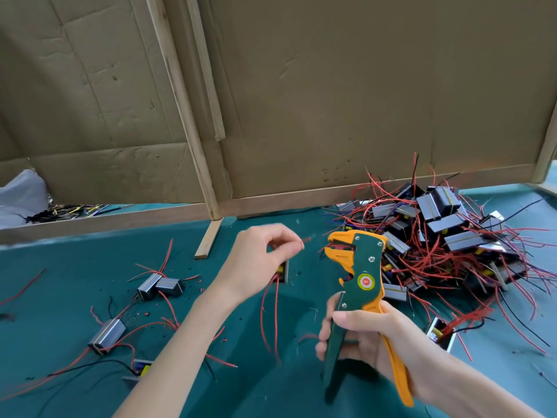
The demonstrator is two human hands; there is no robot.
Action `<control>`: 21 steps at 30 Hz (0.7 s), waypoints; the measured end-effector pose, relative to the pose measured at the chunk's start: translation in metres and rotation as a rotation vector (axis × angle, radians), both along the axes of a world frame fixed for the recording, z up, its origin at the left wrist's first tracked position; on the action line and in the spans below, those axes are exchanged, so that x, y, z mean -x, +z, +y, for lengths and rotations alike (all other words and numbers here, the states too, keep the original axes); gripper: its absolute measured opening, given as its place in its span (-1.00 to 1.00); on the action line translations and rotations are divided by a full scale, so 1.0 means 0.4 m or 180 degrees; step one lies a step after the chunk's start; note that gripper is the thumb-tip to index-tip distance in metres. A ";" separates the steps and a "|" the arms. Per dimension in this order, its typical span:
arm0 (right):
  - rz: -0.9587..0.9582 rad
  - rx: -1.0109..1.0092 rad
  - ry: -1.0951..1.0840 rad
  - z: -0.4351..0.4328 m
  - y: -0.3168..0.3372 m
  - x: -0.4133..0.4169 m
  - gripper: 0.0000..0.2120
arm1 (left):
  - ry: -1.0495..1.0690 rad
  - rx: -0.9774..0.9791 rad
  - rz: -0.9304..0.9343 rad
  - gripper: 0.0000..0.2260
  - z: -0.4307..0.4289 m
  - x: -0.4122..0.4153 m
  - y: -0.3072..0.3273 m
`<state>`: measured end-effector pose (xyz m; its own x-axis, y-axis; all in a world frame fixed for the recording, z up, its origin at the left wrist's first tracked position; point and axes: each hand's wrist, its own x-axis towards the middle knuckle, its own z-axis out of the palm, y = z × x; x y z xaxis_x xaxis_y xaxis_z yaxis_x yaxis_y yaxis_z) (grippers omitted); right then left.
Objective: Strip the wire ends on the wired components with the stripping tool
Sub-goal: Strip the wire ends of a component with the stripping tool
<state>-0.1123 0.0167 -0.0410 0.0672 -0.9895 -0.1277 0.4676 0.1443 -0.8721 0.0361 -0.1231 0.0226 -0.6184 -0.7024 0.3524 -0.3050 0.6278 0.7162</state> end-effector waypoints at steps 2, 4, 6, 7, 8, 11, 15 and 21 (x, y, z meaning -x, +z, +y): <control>-0.0258 -0.0063 -0.0076 -0.009 -0.009 0.007 -0.74 | 0.0270 0.0188 0.0572 -0.91 -0.002 0.033 0.048; -0.0523 -0.0213 -0.0137 -0.016 -0.012 0.013 -0.72 | 0.0407 0.0277 0.1173 -0.89 -0.002 0.096 0.104; -0.0706 -0.0364 -0.0162 -0.020 -0.012 0.018 -0.64 | 0.0479 0.0318 0.1558 -0.82 0.009 0.186 0.148; -0.0756 -0.0418 -0.0173 -0.021 -0.011 0.019 -0.62 | 0.0471 0.0226 0.1705 -0.79 0.022 0.235 0.164; -0.0790 -0.0459 -0.0198 -0.021 -0.011 0.019 -0.61 | 0.0442 0.0071 0.1821 -0.76 0.038 0.284 0.175; -0.0936 -0.0490 -0.0252 -0.022 -0.013 0.020 -0.50 | 0.0012 -0.0486 0.1520 -0.56 0.089 0.394 0.174; -0.0988 -0.0438 -0.0189 -0.026 -0.015 0.028 -0.49 | -0.0822 -0.0767 0.0218 -0.27 0.127 0.402 0.120; -0.0892 -0.0494 -0.0194 -0.036 -0.025 0.027 -0.64 | -0.0202 0.0143 -0.0720 -0.39 0.075 0.121 0.033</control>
